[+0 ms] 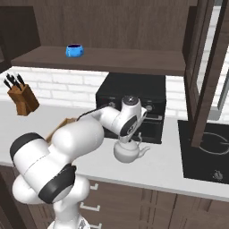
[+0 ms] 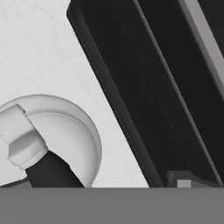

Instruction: Pick the kettle from the counter and place it on the tray. Then pick the mug from the cabinet and place it on the tray. Then close the cabinet doors.

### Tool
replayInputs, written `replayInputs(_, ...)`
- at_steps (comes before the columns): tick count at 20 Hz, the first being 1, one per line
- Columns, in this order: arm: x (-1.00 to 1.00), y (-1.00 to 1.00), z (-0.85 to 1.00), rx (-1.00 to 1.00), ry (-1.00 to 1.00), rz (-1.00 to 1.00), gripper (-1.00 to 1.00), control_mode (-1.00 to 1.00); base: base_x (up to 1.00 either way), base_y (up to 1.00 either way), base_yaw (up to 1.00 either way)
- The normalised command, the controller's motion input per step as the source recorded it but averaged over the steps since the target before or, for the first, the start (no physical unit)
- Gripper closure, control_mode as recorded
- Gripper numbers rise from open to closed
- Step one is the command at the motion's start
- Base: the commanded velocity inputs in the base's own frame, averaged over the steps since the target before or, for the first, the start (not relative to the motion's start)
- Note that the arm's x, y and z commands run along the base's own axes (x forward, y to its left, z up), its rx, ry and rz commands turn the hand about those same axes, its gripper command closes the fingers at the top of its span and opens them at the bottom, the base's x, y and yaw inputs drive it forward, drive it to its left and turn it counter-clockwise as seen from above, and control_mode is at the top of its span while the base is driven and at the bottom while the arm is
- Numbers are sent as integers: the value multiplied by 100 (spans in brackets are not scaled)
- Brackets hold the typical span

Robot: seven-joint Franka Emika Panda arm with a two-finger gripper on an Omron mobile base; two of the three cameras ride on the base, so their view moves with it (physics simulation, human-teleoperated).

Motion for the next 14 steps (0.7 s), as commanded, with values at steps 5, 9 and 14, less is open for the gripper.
replayInputs(5,2,-3,-30,-3,1,21,-100,-100,0,0,0)
replayInputs(9,7,0,-49,-5,6,23,-100,-100,0,0,0)
replayInputs(14,0,-2,-52,-6,6,22,-100,-100,0,0,0)
